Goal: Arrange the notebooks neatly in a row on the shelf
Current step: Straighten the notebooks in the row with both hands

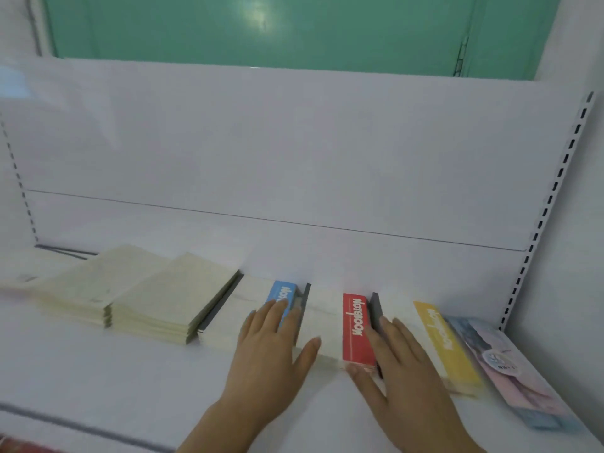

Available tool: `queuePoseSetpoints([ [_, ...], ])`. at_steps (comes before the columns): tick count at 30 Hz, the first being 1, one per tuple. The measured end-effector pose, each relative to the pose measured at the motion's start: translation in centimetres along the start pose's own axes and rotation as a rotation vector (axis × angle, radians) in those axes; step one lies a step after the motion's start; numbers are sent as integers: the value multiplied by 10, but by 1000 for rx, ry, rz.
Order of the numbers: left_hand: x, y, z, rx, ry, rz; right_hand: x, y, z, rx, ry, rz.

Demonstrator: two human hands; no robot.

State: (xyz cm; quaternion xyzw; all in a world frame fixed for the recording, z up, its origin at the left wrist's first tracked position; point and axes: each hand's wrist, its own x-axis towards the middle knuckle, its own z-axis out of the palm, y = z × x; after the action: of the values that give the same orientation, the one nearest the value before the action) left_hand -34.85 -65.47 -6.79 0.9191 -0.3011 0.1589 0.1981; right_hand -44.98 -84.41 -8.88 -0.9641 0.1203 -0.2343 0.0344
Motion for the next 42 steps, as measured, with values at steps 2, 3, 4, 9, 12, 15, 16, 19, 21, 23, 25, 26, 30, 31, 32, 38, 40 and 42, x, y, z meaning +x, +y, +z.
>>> queuePoseSetpoints([
  [2, -14, -31, -19, -3, 11, -9, 2, -38, -2, 19, -30, -5],
  [3, -22, -47, -29, 3, 9, -16, 3, -60, -3, 26, -27, -12],
  [4, -31, -65, -39, 16, 12, -19, 3, -83, -3, 23, -21, -23],
  [9, -74, -163, -93, 66, 6, -78, 5, -203, 11, 121, -30, -92],
  [12, -100, -222, -121, 86, 5, -136, 6, -275, 19, 117, -76, -120],
  [15, -123, -274, -144, 77, -1, -209, 14, -337, 26, 120, -160, -174],
  [16, -129, -290, -152, 76, -2, -233, 18, -357, 30, 121, -165, -194],
  [19, -138, -340, -169, 65, 21, -287, 33, -411, 41, 160, -175, -268],
  [21, -140, -369, -177, 61, 21, -312, 44, -442, 50, 195, -196, -305],
  [23, -140, -398, -182, 71, 10, -324, 58, -470, 61, 201, -220, -333],
  [25, -133, -429, -185, 82, -5, -333, 75, -493, 73, 194, -237, -358],
  [26, -128, -445, -186, 86, -13, -338, 85, -503, 80, 188, -235, -371],
  [30, -96, -497, -186, 119, -14, -337, 132, -539, 108, 140, -205, -382],
  [31, -87, -508, -186, 132, -23, -334, 145, -548, 116, 128, -207, -380],
  [32, -77, -519, -187, 148, -34, -328, 157, -556, 123, 116, -206, -382],
  [38, -30, -580, -176, 140, -49, -299, 216, -595, 165, 39, -231, -382],
  [40, -21, -596, -168, 111, -68, -280, 228, -607, 178, 7, -258, -356],
  [42, -9, -613, -162, 96, -74, -250, 238, -619, 189, -64, -249, -342],
])
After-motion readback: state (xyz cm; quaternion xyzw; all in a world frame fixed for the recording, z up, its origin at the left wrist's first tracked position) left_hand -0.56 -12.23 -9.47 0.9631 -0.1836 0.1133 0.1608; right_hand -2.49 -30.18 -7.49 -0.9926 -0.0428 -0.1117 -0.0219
